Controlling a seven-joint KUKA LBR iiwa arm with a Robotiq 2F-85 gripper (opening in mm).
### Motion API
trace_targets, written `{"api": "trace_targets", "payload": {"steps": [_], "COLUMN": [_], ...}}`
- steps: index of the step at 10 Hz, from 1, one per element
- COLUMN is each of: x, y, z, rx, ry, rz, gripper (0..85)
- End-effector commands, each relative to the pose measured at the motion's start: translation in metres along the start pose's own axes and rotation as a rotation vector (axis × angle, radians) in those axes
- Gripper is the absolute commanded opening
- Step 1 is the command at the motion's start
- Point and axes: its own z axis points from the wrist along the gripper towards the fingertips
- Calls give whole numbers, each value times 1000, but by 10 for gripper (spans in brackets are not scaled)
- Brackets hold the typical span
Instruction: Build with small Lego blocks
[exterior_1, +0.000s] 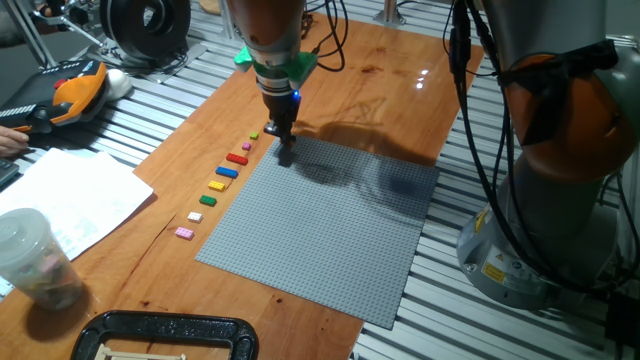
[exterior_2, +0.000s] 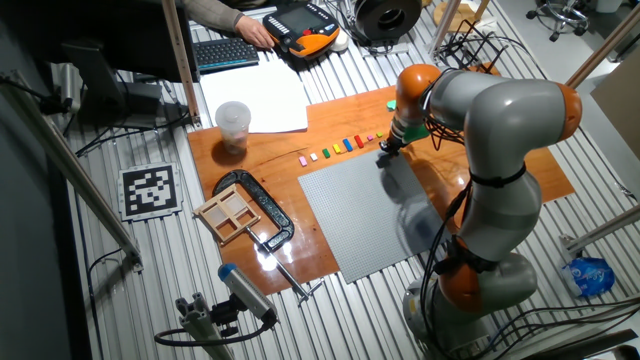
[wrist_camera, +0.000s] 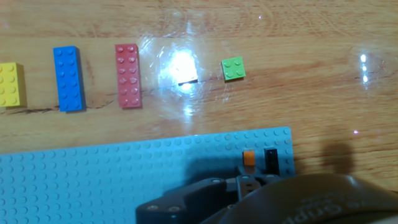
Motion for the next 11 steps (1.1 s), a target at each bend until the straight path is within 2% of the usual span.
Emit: {"api": "trace_targets", "payload": {"steps": [1, 11], "x": [0, 0], "y": [-1, -2], "z": [1, 7], "rx": [2, -7], "ry": [-1, -10], "rz": [-1, -1], "gripper": [0, 0]}}
